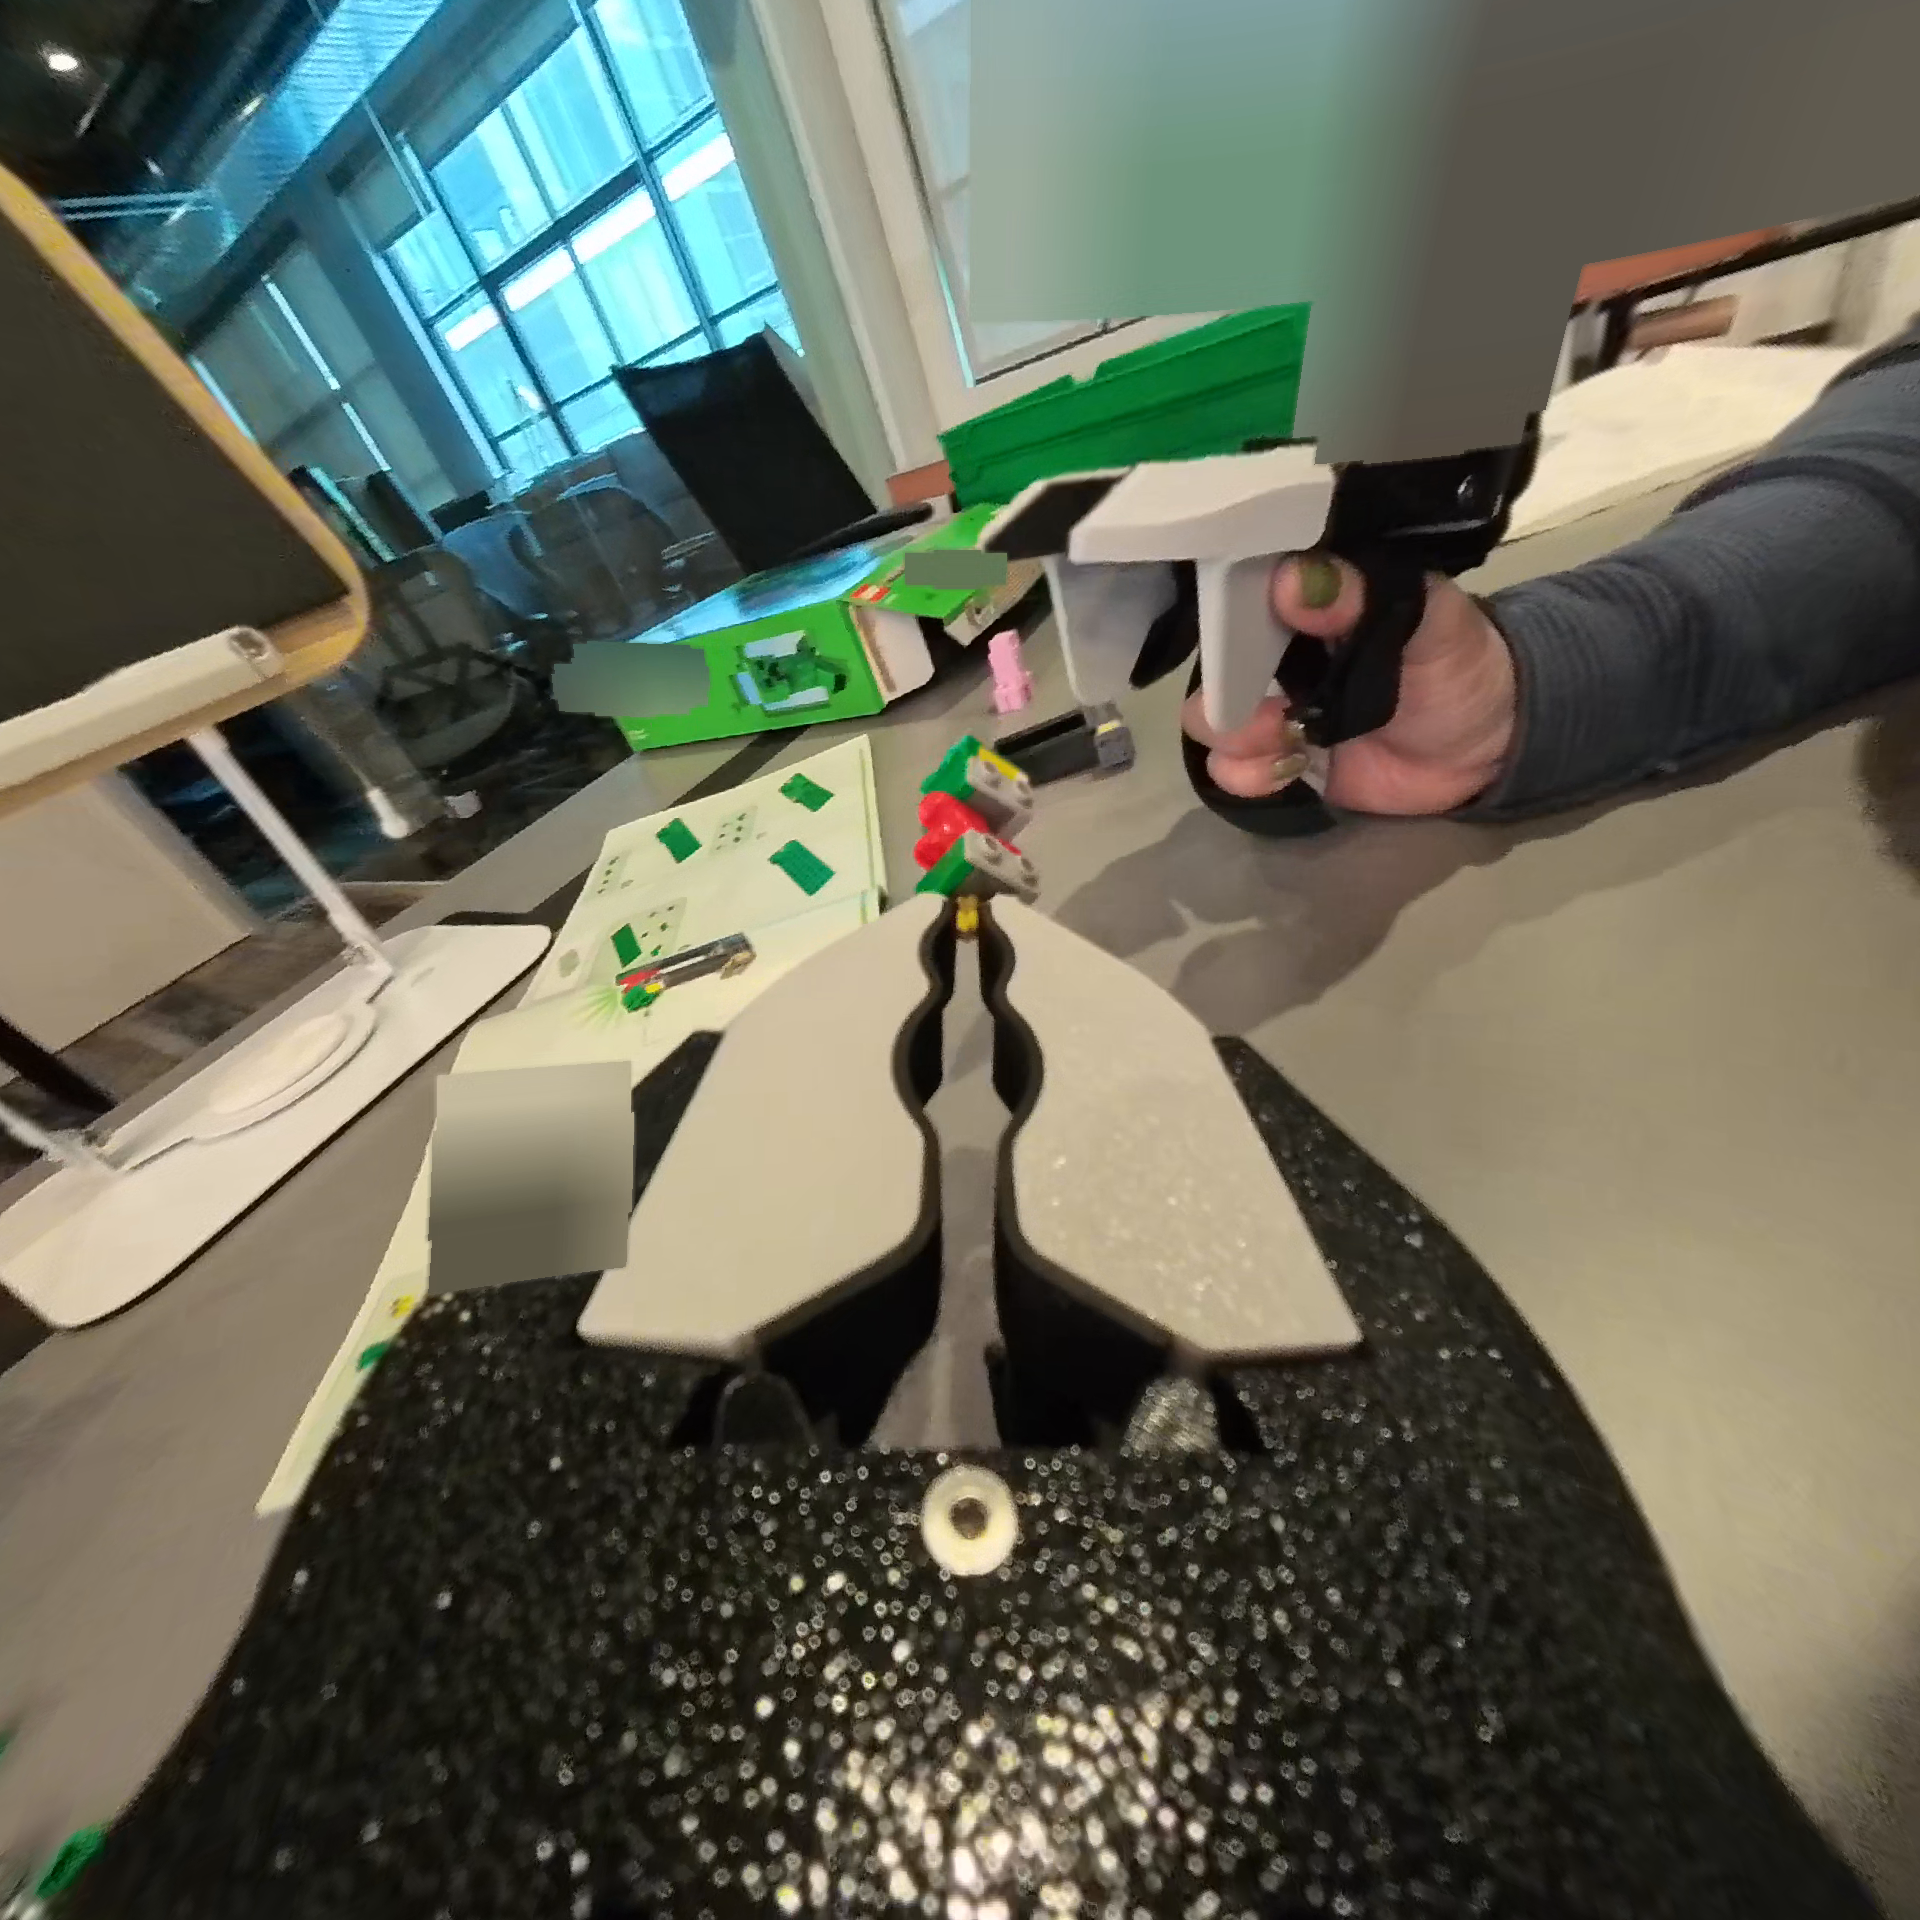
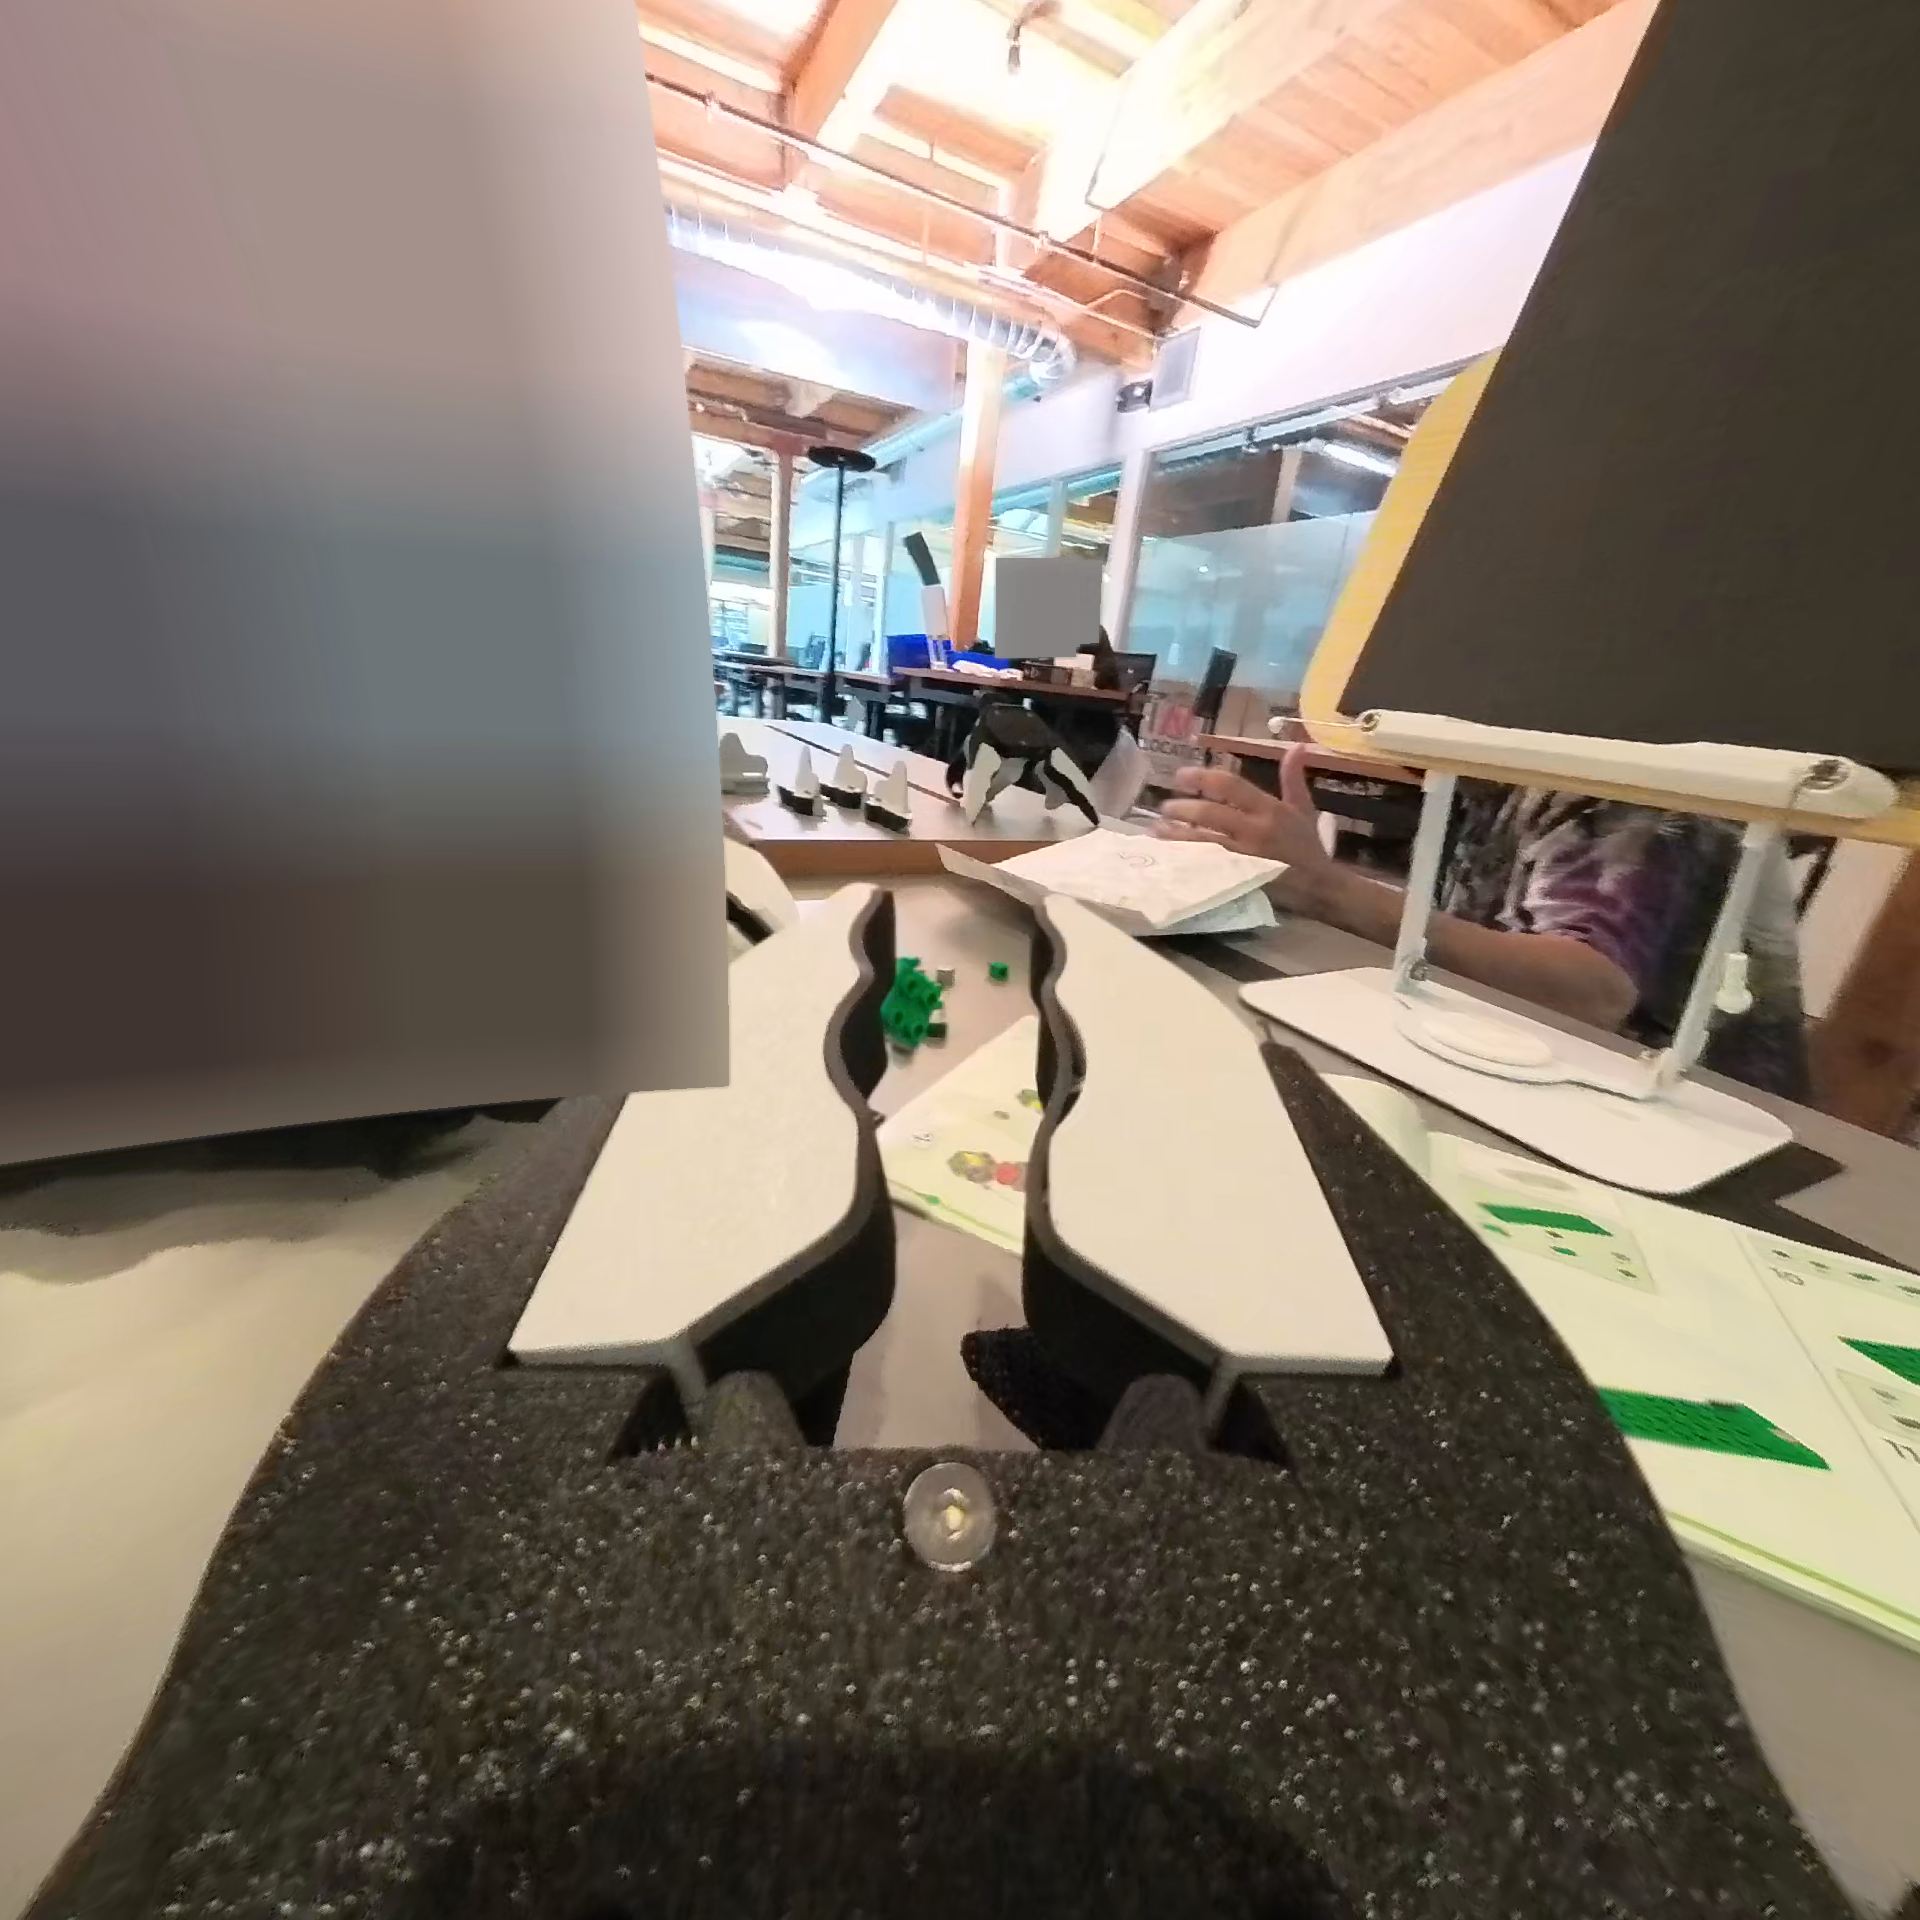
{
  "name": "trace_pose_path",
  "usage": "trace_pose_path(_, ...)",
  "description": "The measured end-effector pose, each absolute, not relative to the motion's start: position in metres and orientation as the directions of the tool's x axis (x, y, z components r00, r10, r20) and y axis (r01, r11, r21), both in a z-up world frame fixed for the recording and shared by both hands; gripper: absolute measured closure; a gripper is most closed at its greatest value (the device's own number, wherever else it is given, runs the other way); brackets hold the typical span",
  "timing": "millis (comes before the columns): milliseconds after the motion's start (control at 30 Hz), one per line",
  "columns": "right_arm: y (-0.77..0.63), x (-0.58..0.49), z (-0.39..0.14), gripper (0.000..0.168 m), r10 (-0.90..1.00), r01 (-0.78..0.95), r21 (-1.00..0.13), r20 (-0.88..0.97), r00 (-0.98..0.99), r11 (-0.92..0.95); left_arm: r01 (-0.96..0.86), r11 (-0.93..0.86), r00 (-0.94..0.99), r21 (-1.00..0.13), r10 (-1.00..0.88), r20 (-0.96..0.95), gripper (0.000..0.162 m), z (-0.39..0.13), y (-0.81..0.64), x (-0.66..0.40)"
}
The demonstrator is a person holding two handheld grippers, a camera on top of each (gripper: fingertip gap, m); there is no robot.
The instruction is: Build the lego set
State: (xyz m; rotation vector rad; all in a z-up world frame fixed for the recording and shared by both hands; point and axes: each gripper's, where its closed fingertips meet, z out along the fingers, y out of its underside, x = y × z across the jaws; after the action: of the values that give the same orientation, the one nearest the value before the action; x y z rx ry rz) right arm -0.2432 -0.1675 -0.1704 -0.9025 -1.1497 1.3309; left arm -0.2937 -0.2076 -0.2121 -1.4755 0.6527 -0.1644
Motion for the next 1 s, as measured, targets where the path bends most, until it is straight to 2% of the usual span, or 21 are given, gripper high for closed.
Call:
trace_pose_path(167,-0.179,-0.247,-0.171,0.144,0.974,-0.250,-0.967,0.100,-0.205,0.047,-0.351,0.090,0.857,-0.932,-0.370,-0.359,0.159,-0.214,-0.212,-0.299)
trace_pose_path(500,-0.199,-0.252,-0.172,0.145,0.925,-0.243,-0.970,0.066,-0.375,-0.030,-0.282,0.067,0.945,-0.957,-0.154,-0.289,0.159,-0.205,-0.220,-0.323)
trace_pose_path(833,-0.194,-0.240,-0.166,0.146,0.938,-0.269,-0.963,0.072,-0.338,-0.023,-0.274,0.047,0.960,-0.961,-0.048,-0.276,0.159,-0.203,-0.231,-0.324)
trace_pose_path(1000,-0.196,-0.239,-0.168,0.146,0.933,-0.257,-0.966,0.077,-0.351,-0.017,-0.244,0.048,0.966,-0.968,-0.075,-0.247,0.159,-0.203,-0.234,-0.321)
